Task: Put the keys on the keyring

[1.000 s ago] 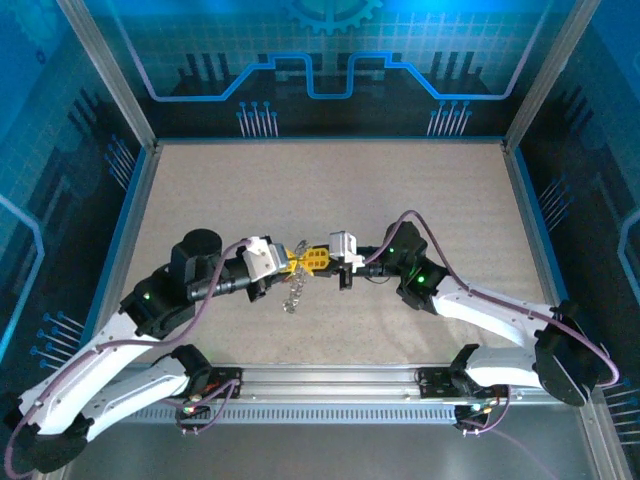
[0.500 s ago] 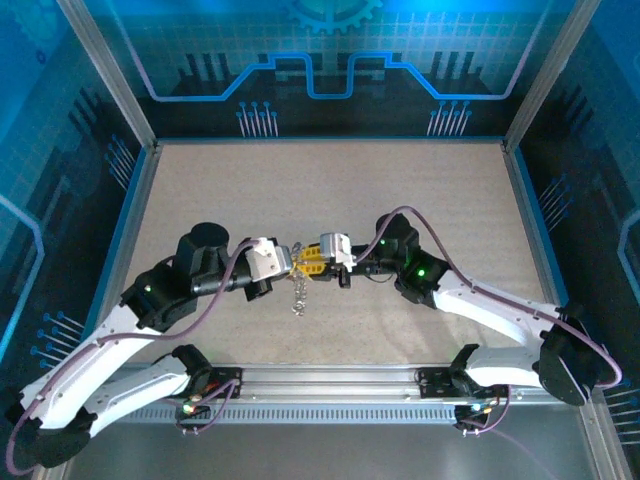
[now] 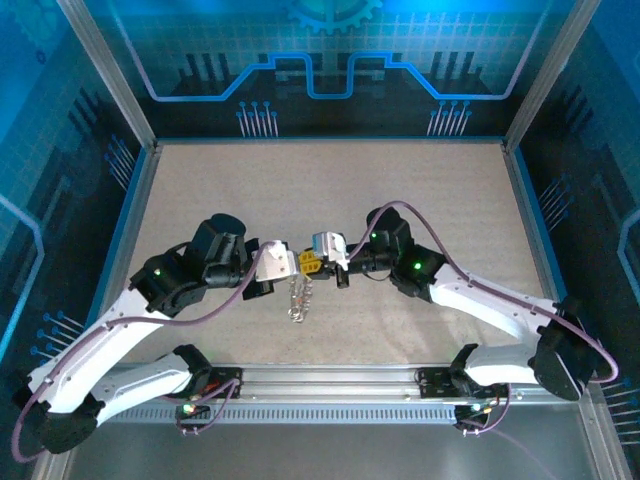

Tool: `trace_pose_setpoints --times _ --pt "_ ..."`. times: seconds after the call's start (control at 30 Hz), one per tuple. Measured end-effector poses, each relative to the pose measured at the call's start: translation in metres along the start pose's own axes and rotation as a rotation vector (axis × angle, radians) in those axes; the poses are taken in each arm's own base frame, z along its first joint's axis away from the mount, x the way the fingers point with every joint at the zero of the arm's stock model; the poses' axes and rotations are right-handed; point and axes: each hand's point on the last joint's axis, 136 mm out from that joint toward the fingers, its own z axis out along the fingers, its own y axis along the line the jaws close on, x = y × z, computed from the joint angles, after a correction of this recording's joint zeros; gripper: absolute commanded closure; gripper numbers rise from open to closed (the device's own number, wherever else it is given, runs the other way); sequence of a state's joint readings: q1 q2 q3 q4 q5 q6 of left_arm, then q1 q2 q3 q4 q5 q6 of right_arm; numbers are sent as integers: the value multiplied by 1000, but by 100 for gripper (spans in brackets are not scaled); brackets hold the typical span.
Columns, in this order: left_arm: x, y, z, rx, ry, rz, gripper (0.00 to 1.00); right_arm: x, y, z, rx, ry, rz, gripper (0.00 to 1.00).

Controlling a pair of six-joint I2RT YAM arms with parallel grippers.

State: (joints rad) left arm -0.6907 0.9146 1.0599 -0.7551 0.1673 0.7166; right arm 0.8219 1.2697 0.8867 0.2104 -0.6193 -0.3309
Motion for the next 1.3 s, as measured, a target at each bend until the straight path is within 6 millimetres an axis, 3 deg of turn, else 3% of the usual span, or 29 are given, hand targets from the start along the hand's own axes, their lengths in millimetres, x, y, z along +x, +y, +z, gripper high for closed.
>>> trace_pose_setpoints --times 0.07,0.2,0.27,0.4,0.43,0.5,0.83,1.3 --pt "0 0 -2 -6 -2 2 100 2 0 3 -11 1 20 75" --pt "-3 1 -10 -27 -23 11 100 6 0 9 -28 2 38 74" --pt "-4 1 -13 -36 -28 20 100 3 0 9 -31 -3 38 78" --pt "-5 1 -15 -41 -34 29 100 0 -1 9 -32 -13 41 100" --pt "-5 1 -16 -43 -36 30 100 0 -1 9 -35 -15 45 100" --pt "-6 2 -16 -46 -39 31 89 -2 -1 9 -37 -20 51 100" --pt "-15 5 -21 -106 -145 35 84 -11 0 -1 8 -114 43 100" --pt "-30 8 -19 -112 -235 -7 88 -24 -6 -11 66 -220 37 100"
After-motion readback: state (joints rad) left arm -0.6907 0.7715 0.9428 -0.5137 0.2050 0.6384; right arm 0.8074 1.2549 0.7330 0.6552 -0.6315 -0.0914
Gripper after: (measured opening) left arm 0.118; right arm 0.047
